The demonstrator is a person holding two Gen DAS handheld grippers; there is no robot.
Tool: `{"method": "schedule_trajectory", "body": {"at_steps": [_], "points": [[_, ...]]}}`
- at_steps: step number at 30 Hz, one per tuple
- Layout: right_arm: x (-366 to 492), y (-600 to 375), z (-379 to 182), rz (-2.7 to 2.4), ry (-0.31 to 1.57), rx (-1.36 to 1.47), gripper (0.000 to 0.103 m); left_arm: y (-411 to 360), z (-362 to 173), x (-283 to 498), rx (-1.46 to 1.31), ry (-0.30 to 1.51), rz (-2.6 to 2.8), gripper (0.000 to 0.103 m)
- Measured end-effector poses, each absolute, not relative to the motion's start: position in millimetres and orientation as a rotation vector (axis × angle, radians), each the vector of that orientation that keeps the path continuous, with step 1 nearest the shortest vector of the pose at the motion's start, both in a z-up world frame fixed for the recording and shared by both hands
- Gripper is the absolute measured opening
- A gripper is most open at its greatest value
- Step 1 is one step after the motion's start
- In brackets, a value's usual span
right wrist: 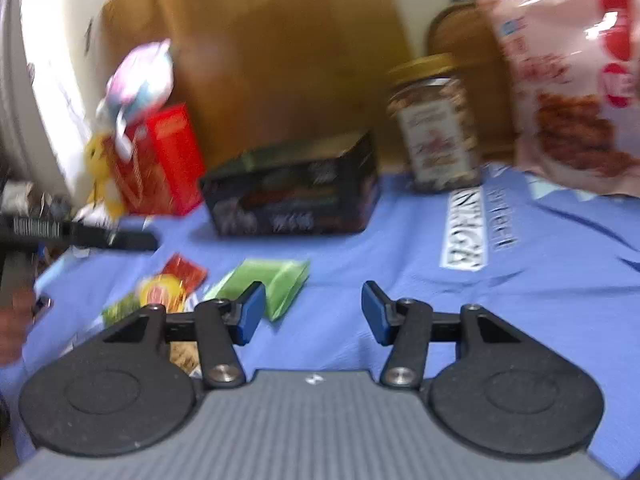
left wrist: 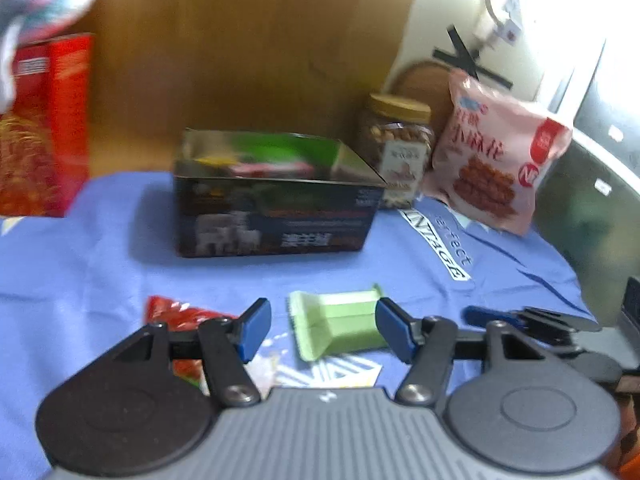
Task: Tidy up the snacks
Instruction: 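Grasp the light-green wafer packet with the left gripper, then carry the wafer packet into the black tin and open the left gripper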
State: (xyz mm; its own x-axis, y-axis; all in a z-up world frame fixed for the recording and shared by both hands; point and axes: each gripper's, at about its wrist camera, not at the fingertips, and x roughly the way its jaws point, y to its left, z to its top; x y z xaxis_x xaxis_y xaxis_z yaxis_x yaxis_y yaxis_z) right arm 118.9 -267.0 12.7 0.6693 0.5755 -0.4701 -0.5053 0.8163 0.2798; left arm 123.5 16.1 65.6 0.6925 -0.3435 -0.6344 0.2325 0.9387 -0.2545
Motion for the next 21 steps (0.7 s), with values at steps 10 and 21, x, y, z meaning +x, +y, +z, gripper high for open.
{"method": "schedule_trajectory", "body": {"at_steps": [10,21], "points": [[144,-212,-7,0.704,0.669,-0.050,0.056,-9,15,177,-0.156,0.930,-0.401,0.065],[145,-197,10,0.705,0.561,-0.044,0.038,15,67,169,-0.204,0.800,-0.408,0.043]]}}
